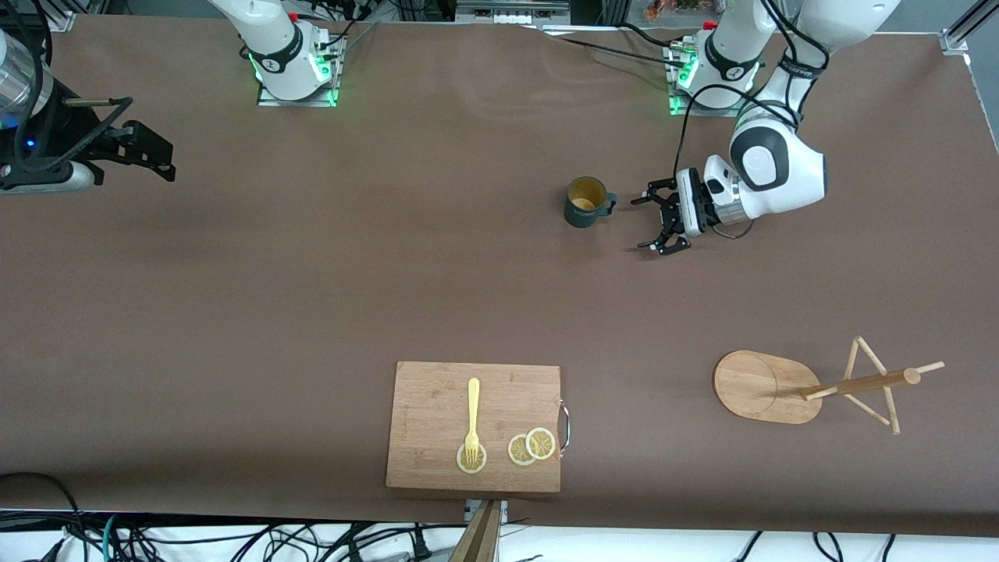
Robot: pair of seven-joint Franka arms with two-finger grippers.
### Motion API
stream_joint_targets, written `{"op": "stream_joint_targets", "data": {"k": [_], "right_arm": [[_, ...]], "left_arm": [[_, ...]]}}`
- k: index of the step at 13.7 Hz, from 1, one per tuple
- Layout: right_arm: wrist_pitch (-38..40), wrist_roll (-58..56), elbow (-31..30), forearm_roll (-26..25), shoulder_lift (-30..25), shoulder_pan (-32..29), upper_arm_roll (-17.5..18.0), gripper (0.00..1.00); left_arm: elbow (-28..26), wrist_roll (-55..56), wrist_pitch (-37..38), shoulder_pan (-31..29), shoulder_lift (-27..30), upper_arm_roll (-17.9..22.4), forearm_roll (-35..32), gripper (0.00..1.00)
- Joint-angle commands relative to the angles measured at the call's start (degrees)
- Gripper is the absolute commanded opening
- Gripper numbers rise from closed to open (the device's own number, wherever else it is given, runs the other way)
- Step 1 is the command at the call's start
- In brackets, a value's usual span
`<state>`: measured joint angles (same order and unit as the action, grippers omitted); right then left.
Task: Pass cup and hang on rack
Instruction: 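Move the left gripper toward the mug handle, then close the left gripper on the teal mug handle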
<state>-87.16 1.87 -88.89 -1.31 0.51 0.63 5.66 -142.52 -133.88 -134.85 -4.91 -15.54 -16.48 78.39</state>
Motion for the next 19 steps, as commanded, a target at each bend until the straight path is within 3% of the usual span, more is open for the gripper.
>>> {"op": "stream_joint_targets", "data": {"k": [1, 7, 14, 19], "right_arm": [[0.4, -0.8, 0.6, -1.0, 0.1, -0.7, 0.8, 1.0], [0.5, -0.8, 0.6, -1.0, 0.1, -0.7, 0.8, 1.0], [0.5, -0.7, 0.6, -1.0, 0.1, -0.7, 0.9, 1.0], [0.5, -0.7, 0.6, -0.9, 0.1, -0.7, 0.8, 1.0]], "left_arm": [[-1.4, -7.6, -0.7, 0.4, -1.1, 0.0, 5.7, 1.0], [-2.5, -18.1, -0.5, 1.7, -5.2, 0.0, 14.1, 1.0], [-4.3, -18.7, 0.0, 3.6, -5.7, 0.0, 18.3, 1.0], [-4.3, -18.7, -0.2, 4.5, -5.7, -2.4, 21.2, 1.0]]}}
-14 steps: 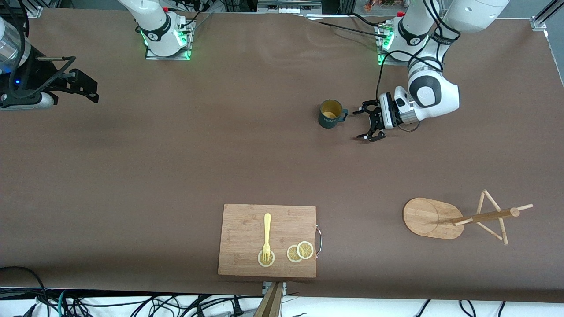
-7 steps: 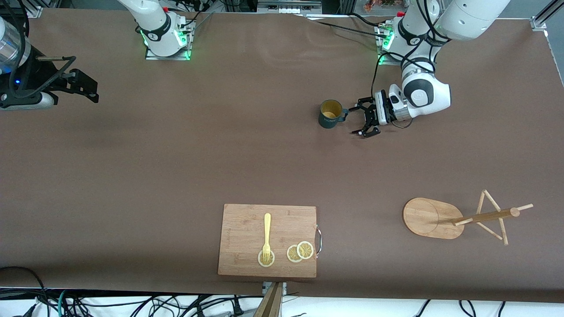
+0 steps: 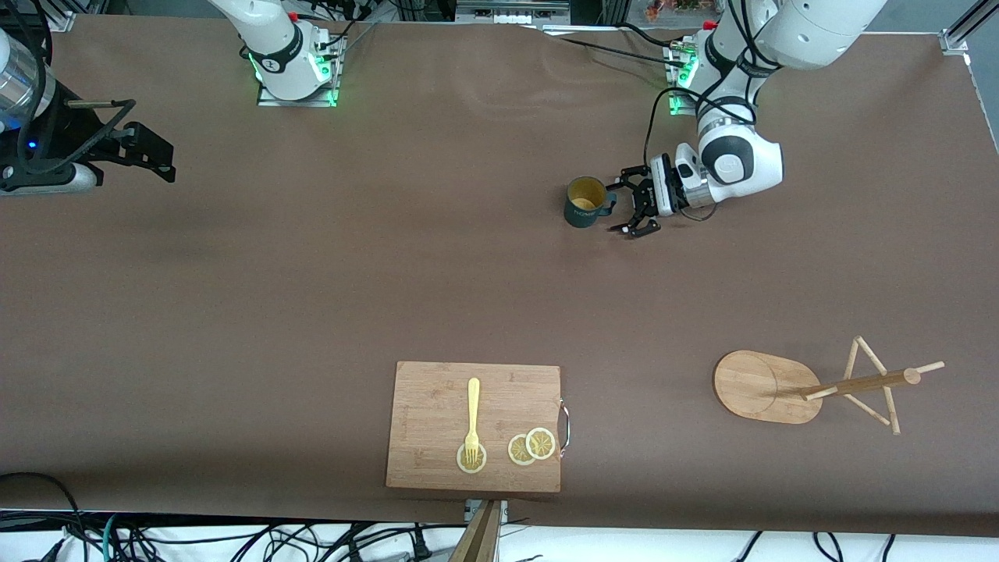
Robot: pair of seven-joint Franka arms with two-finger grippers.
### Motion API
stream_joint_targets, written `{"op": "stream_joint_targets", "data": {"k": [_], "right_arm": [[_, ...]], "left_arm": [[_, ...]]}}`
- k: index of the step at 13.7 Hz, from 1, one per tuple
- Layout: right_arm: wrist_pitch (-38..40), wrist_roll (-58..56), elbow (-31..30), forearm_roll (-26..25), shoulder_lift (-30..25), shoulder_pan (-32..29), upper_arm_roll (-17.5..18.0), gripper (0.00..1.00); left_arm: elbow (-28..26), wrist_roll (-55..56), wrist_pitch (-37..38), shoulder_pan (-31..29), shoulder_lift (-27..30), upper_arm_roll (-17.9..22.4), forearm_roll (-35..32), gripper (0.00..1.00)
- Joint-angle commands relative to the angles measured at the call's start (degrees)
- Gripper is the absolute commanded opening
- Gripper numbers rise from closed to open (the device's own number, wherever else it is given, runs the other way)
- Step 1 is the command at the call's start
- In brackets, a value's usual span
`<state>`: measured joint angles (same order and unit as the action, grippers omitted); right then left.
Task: Pass cup and hang on rack
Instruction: 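Close the left gripper on the teal mug handle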
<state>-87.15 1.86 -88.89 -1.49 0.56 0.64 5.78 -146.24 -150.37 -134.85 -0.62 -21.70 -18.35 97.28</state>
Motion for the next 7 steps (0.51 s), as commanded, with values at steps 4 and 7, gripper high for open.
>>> {"op": "stream_joint_targets", "data": {"k": [4, 7], "right_arm": [[0.5, -0.7, 0.6, -0.7, 0.1, -0.7, 0.7, 1.0], [0.5, -0.7, 0.6, -0.7, 0.1, -0.7, 0.7, 1.0]], "left_arm": [[-0.9, -2.3, -0.1, 0.2, 0.8, -0.6, 2.3, 0.76], [-0.9, -5.4, -0.1, 0.0, 0.9, -0.5, 2.3, 0.33]]}}
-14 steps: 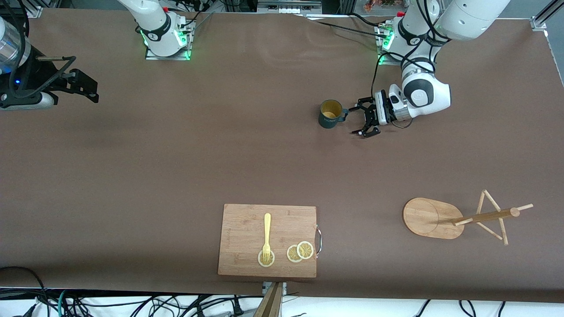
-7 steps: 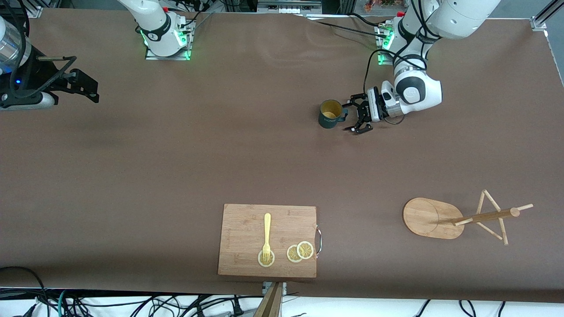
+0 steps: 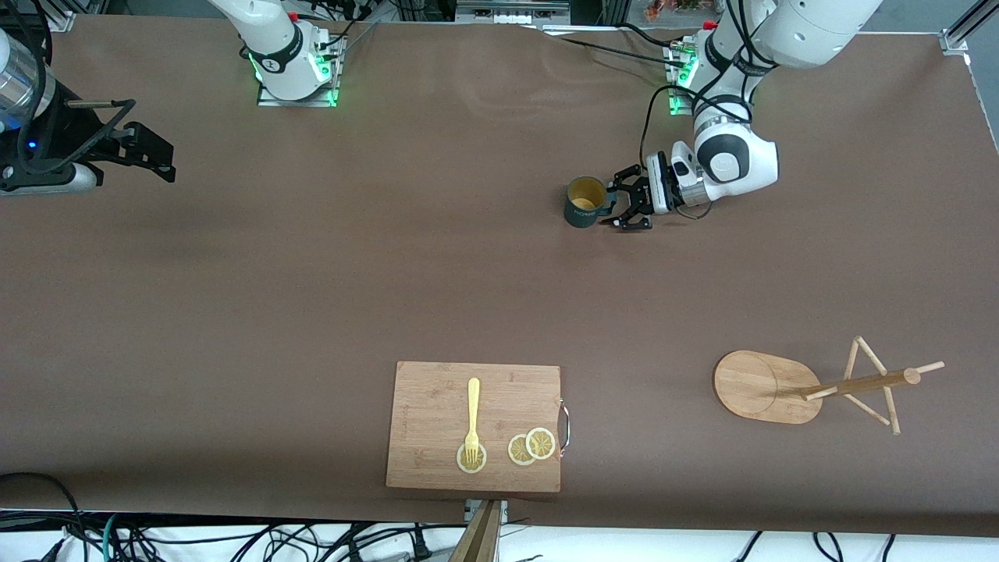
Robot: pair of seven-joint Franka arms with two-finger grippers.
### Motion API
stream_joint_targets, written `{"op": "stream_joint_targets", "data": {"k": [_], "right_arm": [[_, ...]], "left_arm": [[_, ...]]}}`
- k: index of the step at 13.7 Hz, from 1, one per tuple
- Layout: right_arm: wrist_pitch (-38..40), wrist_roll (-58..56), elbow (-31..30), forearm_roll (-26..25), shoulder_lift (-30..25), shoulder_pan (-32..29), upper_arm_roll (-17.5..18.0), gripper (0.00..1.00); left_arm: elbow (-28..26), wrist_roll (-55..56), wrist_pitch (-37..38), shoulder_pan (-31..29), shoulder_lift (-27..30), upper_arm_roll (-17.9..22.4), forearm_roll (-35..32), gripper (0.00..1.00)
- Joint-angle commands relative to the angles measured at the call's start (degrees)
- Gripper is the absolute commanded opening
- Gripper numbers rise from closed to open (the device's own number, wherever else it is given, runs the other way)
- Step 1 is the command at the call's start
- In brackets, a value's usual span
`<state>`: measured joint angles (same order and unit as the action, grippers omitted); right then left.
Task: Pass cup and hang on rack
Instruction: 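Close the left gripper on the teal mug handle, then lift the mug with the left gripper and carry it to the rack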
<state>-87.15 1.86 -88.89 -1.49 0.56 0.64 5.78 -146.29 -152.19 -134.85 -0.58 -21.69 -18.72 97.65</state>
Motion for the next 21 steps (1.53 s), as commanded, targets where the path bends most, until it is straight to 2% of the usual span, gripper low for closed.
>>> {"op": "stream_joint_targets", "data": {"k": [1, 2, 3, 7, 11, 14, 16, 18, 21], "right_arm": [[0.5, -0.7, 0.6, -0.7, 0.1, -0.7, 0.7, 1.0], [0.5, -0.7, 0.6, -0.7, 0.1, -0.7, 0.7, 1.0], [0.5, -0.7, 0.6, -0.7, 0.1, -0.7, 0.7, 1.0], [0.5, -0.7, 0.6, -0.7, 0.1, -0.5, 0.8, 1.0], [0.4, -0.6, 0.6, -0.7, 0.1, -0.5, 0.8, 1.0], [0.4, -0.5, 0.6, -0.7, 0.1, -0.5, 0.8, 1.0], [0.4, -0.5, 0.6, -0.7, 0.1, -0.5, 0.8, 1.0], [0.3, -0.5, 0.6, -0.7, 0.1, -0.5, 0.8, 1.0], [0.4, -0.5, 0.6, -0.7, 0.1, -0.4, 0.8, 1.0]], "left_arm": [[-0.8, -3.7, 0.0, -0.1, 0.9, 0.0, 1.9, 0.18], [-0.8, -3.7, 0.0, -0.2, 0.8, -0.1, 1.9, 0.05], [-0.7, -3.6, 0.1, -0.3, 0.8, -0.1, 1.9, 0.0], [-0.3, -1.3, 1.4, -0.7, 0.9, 0.9, 1.8, 0.0], [0.8, 12.2, 4.4, -2.0, 4.0, 1.1, 0.0, 0.0], [4.1, 26.3, 9.1, -4.4, 6.2, 1.8, -9.2, 0.0], [5.8, 35.9, 15.5, -6.3, 8.2, 4.6, -14.8, 0.0], [9.5, 45.5, 24.2, -6.7, 9.0, 10.0, -21.5, 0.0], [14.3, 58.2, 37.6, -6.7, 9.0, 17.8, -23.7, 0.0]]}}
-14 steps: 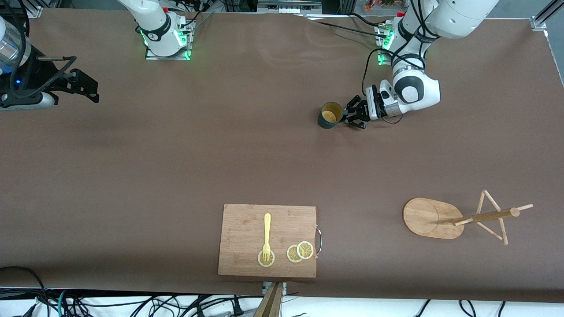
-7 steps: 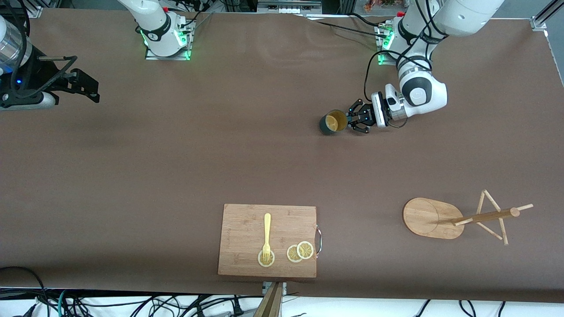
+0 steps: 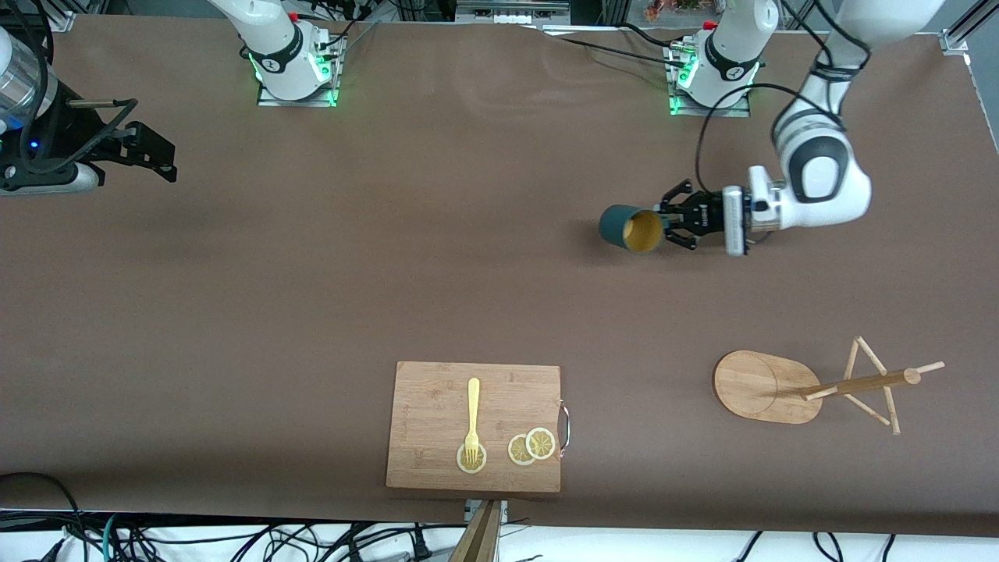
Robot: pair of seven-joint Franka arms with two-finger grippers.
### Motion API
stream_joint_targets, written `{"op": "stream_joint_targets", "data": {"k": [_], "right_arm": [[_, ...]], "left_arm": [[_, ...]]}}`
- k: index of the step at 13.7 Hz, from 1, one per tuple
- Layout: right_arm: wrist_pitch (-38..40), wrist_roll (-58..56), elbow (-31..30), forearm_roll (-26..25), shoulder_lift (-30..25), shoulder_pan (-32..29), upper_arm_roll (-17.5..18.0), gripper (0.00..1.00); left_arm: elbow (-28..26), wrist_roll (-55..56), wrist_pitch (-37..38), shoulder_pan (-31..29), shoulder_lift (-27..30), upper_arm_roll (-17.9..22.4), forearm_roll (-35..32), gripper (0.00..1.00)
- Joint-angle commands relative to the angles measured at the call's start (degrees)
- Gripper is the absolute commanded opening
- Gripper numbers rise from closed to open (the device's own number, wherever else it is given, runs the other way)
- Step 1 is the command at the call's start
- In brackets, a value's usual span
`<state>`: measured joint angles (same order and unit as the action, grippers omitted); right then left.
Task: Pass cup and hang on rack
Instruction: 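Lift the mug with the left gripper and carry it to the rack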
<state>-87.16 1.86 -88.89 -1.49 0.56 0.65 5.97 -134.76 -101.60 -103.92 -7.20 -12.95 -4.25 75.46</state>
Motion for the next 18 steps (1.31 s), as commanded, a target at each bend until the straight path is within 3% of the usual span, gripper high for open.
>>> {"op": "stream_joint_targets", "data": {"k": [1, 6, 11, 14, 18], "right_arm": [[0.4, -0.5, 0.6, -0.7, 0.1, -0.4, 0.6, 1.0], [0.4, -0.5, 0.6, -0.7, 0.1, -0.4, 0.6, 1.0], [0.4, -0.5, 0.6, -0.7, 0.1, -0.4, 0.6, 1.0], [0.4, -0.5, 0.6, -0.7, 0.1, -0.5, 0.6, 1.0], [0.4, -0.5, 0.6, -0.7, 0.1, -0.4, 0.6, 1.0]], "left_arm": [[4.6, 12.6, 10.9, -0.1, 0.3, 5.7, -1.5, 0.0], [12.5, 36.3, 25.0, -4.0, -1.5, 13.9, -2.9, 0.0], [15.0, 52.9, 27.5, -9.4, -5.6, 13.8, 5.4, 0.0], [15.9, 56.0, 28.5, -11.3, -9.5, 13.7, 10.3, 0.0], [21.6, 59.3, 30.9, -13.7, -14.8, 13.6, 12.2, 0.0]]}}
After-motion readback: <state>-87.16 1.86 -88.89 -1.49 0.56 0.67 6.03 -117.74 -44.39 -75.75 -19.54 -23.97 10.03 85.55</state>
